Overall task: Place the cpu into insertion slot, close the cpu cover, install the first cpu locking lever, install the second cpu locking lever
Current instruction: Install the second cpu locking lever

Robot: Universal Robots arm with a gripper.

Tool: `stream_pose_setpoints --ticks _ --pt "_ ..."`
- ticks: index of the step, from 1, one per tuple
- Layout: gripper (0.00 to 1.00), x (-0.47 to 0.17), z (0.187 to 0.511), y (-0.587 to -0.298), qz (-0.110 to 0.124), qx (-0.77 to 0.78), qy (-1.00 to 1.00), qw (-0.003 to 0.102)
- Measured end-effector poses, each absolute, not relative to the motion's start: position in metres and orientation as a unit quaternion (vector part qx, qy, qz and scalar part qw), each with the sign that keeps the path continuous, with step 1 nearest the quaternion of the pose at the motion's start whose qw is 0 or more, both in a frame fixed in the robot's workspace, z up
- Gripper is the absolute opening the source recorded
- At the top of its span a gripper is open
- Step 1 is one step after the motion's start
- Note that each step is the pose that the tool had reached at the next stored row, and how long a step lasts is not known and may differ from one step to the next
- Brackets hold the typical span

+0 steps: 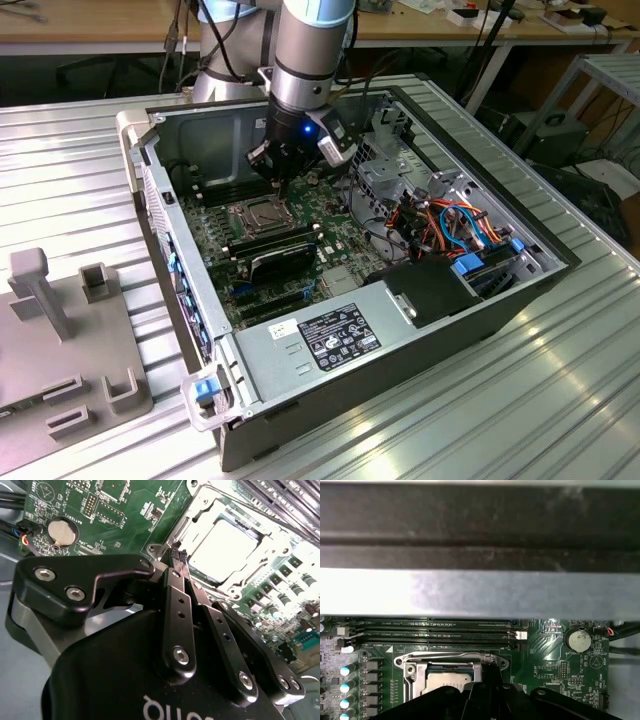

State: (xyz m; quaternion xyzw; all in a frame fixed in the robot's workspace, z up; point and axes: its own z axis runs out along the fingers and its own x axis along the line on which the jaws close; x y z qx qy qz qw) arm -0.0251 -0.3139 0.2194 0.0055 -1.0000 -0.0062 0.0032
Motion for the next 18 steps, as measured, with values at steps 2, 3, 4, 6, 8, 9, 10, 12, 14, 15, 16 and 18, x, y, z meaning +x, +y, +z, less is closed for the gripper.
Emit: stream_pose_setpoints --ticks 2,3,4,6,8,9,10,12,14,15,16,18 --pt "0.11 -0.025 0.225 -0.315 -0.006 0.005 -1.000 0.003" --pt "0.11 -0.025 0.227 -0.315 -0.006 0.005 -1.000 0.003" --pt "0.11 -0.025 0.230 -0.317 -0.006 0.005 -1.000 0.003" --pt "0.11 -0.025 0.232 -0.320 -0.006 0.005 -1.000 0.003" --pt "0.11 -0.025 0.233 -0.326 -0.006 0.005 -1.000 0.004" --pt "0.11 -0.025 0.233 -0.330 -0.006 0.005 -1.000 0.004" --pt "0.11 -0.025 0.233 -0.332 -0.006 0.005 -1.000 0.004" --pt "0.11 -0.025 0.233 -0.338 -0.006 0.005 -1.000 0.005" --pt "0.11 -0.025 0.233 -0.343 -0.006 0.005 -1.000 0.005" --pt "0.11 -0.025 0.233 -0.346 -0.006 0.005 -1.000 0.006" --pt "0.11 -0.024 0.233 -0.348 -0.006 0.005 -1.000 0.006" --pt "0.11 -0.024 0.233 -0.354 -0.006 0.005 -1.000 0.006"
